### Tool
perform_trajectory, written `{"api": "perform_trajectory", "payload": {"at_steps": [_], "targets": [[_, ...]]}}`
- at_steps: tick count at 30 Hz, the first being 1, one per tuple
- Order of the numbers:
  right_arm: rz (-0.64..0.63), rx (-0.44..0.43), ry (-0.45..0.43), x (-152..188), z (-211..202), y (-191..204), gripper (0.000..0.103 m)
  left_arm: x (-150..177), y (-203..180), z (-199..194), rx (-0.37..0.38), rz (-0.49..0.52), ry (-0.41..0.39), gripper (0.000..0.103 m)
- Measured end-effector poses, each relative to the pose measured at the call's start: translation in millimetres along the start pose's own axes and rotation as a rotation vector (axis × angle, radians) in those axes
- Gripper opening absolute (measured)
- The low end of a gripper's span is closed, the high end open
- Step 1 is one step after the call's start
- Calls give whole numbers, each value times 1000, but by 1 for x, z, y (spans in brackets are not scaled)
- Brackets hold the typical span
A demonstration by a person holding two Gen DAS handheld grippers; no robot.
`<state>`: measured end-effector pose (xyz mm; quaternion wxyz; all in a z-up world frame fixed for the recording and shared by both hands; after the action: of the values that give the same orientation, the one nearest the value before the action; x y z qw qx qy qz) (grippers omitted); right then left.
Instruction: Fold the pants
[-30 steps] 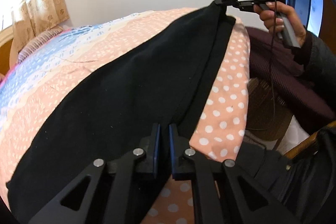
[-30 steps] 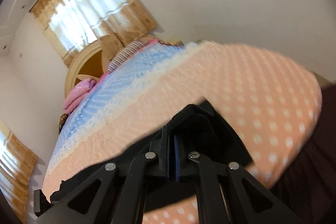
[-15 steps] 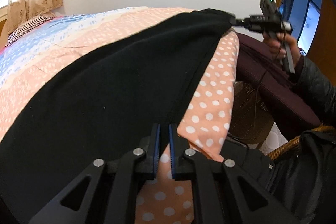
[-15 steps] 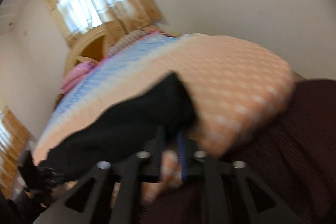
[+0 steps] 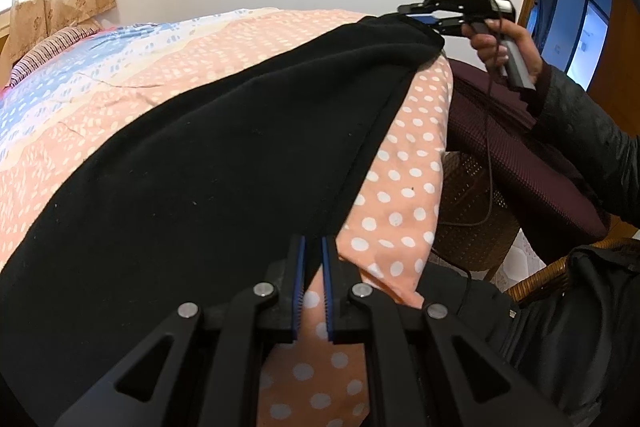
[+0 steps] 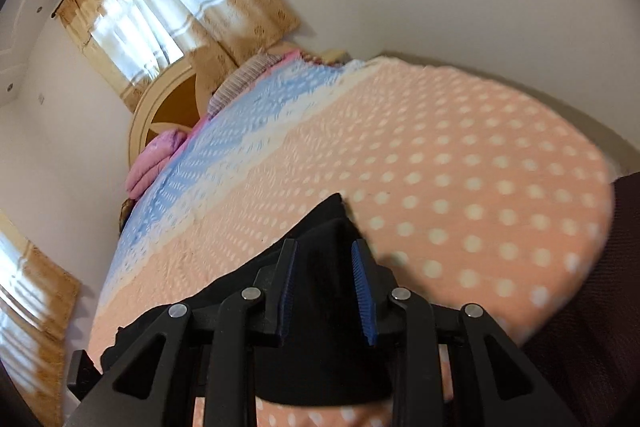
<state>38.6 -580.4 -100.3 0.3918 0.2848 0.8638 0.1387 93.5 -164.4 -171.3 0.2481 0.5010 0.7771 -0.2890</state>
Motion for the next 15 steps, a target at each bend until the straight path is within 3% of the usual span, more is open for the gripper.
{"api": "perform_trajectory", "payload": {"at_steps": [1, 4, 11, 15], "targets": [[-5, -8, 12, 0, 3, 2, 10, 0, 1, 0, 3, -5, -3, 9], [-51, 32, -18, -5, 5, 15, 3, 1, 2, -1, 9, -14, -12, 9], [-167, 142, -134, -19, 2, 38, 2, 0, 1, -1, 11, -19, -14, 9], [-158, 218, -61, -19, 35, 22, 5, 0, 1, -2, 11, -23, -15, 9]]}}
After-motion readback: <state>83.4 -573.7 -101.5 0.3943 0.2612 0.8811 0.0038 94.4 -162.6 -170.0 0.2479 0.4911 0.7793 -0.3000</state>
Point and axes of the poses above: each gripper's, at about its wrist camera, not at the fingertips, and z roughly the way its jaws point, y to its left, x to its underside, the point moved 3 cm from there along z, roughly the way its jaws point, and after that the axes turned 6 degrees about x, right-handed, at the moved point
